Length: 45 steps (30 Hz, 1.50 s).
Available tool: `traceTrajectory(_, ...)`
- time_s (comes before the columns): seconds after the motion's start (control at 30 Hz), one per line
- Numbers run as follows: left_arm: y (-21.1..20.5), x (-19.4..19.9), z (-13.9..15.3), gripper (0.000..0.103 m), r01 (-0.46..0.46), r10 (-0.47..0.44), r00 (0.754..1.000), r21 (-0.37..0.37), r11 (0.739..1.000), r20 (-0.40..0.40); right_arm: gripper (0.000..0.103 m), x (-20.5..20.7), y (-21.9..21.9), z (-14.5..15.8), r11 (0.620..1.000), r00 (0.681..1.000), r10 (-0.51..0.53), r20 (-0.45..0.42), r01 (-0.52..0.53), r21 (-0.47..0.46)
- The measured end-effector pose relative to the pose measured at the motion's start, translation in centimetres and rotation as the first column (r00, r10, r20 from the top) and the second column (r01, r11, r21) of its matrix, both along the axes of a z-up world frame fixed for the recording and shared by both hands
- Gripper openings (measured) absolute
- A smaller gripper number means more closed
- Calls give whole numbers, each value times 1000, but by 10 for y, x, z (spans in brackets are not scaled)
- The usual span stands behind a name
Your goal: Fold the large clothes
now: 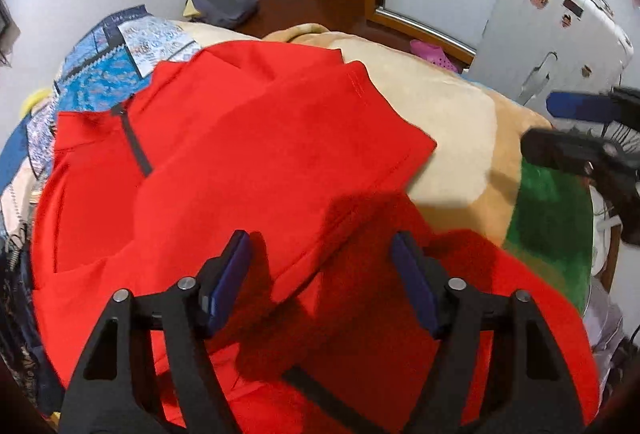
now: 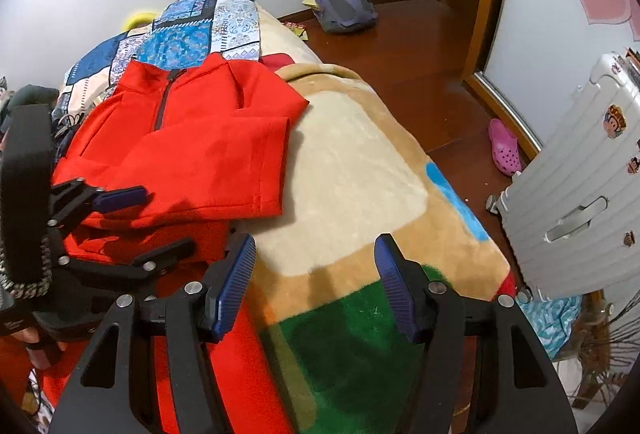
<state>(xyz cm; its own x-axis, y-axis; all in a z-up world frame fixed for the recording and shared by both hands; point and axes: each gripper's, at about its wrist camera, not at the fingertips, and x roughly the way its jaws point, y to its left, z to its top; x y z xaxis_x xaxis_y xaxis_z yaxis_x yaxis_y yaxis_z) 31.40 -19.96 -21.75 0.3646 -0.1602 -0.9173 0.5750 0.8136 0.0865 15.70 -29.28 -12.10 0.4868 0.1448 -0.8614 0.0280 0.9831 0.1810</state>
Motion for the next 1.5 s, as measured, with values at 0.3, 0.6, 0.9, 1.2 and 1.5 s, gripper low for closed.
traceTrajectory(0.3,13,31,-8,38,-119,110,990,-107,987,-88,58,0,-2,-5,1000,1000,8,-10,-8,3)
traceTrajectory(0.6,44,36,26,3,-190,167,981,-288,939,-102,58,-1,3,-1,1000,1000,17,-4,-17,10)
traceTrajectory(0.9,138,16,120,3,-249,323,939,-415,875,118,58,7,30,16,998,997,62,44,-63,20)
traceTrajectory(1.2,264,-13,122,3,-454,547,824,-406,793,148,58,30,88,14,986,985,163,59,-164,25)
traceTrajectory(1.5,340,-49,21,3,-652,672,737,-335,680,-69,58,50,132,-40,964,961,254,-105,-260,-54)
